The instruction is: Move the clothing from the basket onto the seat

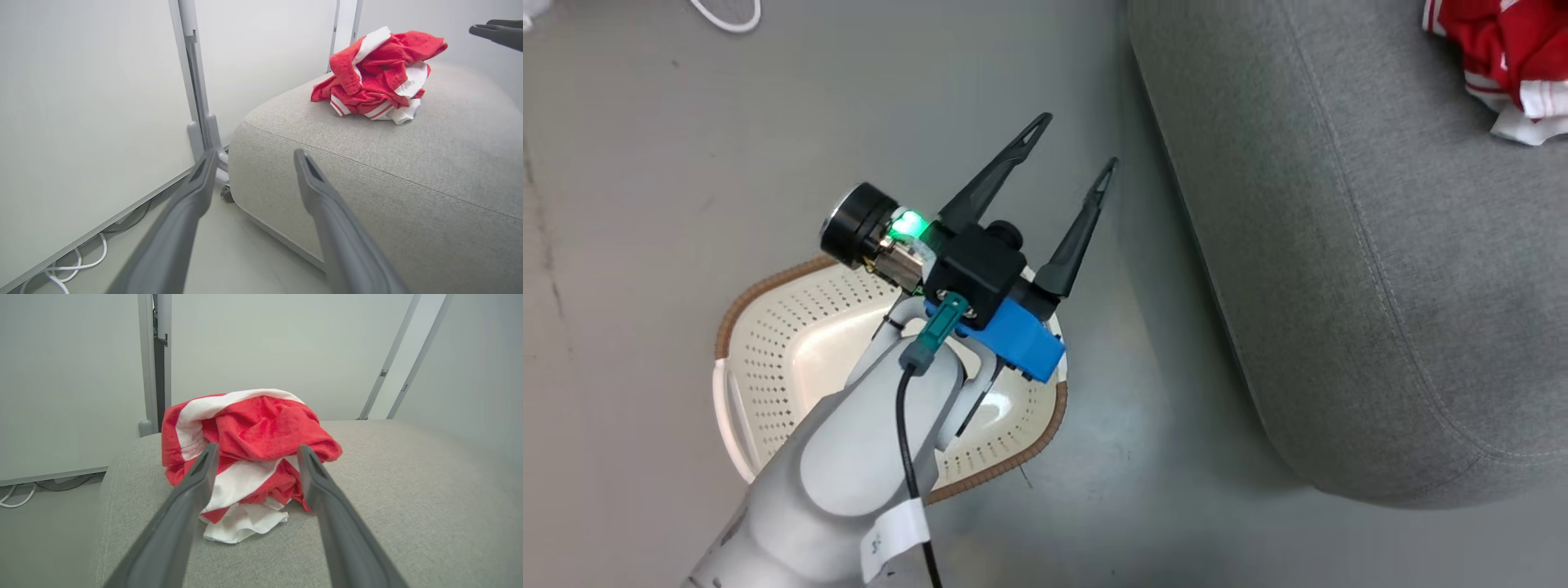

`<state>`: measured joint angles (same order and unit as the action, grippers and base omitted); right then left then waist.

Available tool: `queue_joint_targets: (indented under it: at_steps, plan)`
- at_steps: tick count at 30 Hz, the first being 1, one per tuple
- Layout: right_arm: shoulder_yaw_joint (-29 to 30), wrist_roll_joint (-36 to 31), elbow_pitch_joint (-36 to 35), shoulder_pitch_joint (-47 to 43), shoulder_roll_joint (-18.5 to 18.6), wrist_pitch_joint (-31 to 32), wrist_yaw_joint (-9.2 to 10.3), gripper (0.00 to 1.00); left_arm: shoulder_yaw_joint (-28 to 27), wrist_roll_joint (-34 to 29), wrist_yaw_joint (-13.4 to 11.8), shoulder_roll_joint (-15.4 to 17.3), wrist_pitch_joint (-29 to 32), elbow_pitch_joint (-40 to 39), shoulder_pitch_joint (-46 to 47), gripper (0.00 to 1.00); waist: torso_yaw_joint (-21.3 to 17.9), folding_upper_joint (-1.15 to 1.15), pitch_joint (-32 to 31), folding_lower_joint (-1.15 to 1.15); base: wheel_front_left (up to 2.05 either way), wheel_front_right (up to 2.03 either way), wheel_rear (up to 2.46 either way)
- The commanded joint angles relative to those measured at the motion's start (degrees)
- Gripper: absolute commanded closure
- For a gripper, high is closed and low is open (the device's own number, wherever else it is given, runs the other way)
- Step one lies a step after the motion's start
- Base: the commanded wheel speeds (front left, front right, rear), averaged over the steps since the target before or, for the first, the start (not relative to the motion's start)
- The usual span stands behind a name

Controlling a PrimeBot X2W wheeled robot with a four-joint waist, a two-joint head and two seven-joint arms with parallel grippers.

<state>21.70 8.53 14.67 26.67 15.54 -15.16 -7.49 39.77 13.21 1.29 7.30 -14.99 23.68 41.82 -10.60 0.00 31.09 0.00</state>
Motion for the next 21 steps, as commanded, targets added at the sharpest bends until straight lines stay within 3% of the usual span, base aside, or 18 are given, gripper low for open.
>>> queue_joint_targets:
  at_steps: [1, 12, 21]
  plan:
    - [-1.4, -0.5, -1.7, -2.1, -0.6, 0.0, -0.01, 0.0, -1.5, 0.4, -0.6, 0.5, -0.3, -1.0, -1.7, 0.0, 1.1, 0.0, -4.2, 0.0, 0.0, 0.0, 0.0]
    - [-10.7, -0.8, -9.9, -10.3, -4.4, 0.0, -0.01, 0.0, -13.7, -0.6, -2.8, 1.4, -0.2, -7.2, -14.2, 0.0, 6.8, 0.0, -15.1, 0.0, 0.0, 0.0, 0.0]
    - [-15.0, -0.9, -9.6, -15.9, -6.6, 0.0, -0.01, 0.0, -22.7, -1.9, -1.3, 1.0, -0.2, -9.2, -24.3, 0.0, 11.6, 0.0, -21.7, 0.0, 0.0, 0.0, 0.0]
